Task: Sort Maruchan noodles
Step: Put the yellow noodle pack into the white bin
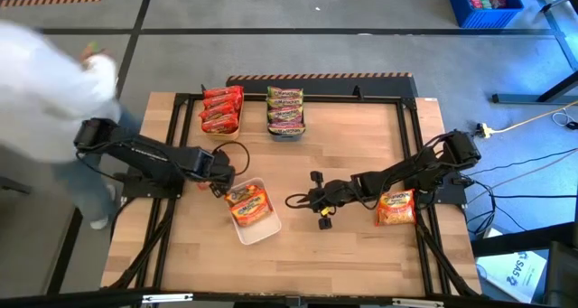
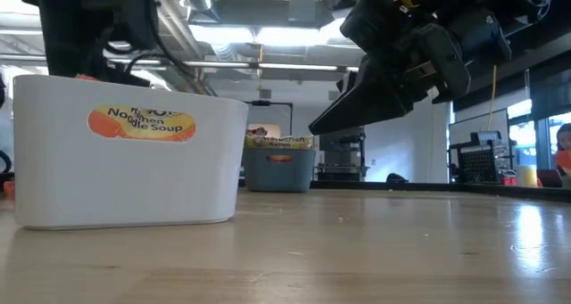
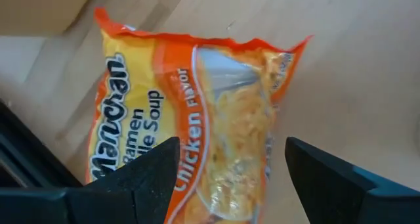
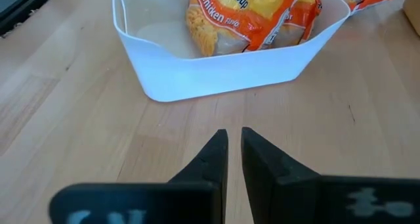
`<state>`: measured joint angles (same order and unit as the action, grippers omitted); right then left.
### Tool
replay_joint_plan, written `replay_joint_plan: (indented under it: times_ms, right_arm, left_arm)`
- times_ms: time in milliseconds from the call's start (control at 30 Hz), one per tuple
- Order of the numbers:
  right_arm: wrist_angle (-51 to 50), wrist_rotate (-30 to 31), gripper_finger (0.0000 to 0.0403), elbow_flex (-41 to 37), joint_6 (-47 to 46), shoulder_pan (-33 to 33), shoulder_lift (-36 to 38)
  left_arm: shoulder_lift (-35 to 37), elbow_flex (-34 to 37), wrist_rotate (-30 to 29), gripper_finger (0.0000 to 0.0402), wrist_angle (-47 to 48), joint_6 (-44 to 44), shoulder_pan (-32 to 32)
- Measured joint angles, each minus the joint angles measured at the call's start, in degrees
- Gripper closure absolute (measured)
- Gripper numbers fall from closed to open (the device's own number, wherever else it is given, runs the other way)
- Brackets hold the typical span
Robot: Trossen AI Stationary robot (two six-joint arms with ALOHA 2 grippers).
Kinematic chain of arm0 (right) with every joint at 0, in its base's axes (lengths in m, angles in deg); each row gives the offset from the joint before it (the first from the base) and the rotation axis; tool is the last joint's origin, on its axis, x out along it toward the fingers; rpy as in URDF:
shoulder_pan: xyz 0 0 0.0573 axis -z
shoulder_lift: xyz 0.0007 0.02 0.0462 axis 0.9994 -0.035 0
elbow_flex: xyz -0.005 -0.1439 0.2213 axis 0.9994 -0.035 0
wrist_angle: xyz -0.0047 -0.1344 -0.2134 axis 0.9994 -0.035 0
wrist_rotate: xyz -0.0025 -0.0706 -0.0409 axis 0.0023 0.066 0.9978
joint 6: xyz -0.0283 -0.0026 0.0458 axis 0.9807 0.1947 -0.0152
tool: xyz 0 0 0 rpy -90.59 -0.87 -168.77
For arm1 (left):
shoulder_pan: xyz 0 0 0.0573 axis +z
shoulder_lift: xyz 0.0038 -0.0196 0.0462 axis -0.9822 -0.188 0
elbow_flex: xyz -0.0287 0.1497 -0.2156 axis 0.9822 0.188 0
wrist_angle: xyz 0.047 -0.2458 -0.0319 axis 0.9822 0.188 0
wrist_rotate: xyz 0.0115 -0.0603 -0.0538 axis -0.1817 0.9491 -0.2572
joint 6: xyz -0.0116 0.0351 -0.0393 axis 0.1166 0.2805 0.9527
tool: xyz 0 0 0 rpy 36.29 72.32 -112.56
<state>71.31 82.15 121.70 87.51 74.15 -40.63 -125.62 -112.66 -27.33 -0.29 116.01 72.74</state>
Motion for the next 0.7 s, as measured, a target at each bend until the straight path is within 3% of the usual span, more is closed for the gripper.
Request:
replay_joint_plan:
  times_ms: [267,567,700]
  right_arm:
    - [-0.02,0.00,0.0375,0.00,0.00,0.00,0.00]
    - [-0.03,0.00,0.0375,0.00,0.00,0.00,0.00]
    - [-0.04,0.00,0.0375,0.00,0.00,0.00,0.00]
  left_arm:
    - [-3.90,1.71,-0.21,0.0141,-1.66,-1.21,1.54]
    - [-3.95,1.99,-1.04,0.0225,-3.42,-1.48,1.80]
    - [-4.02,2.01,-0.91,0.0238,-3.40,-1.49,1.81]
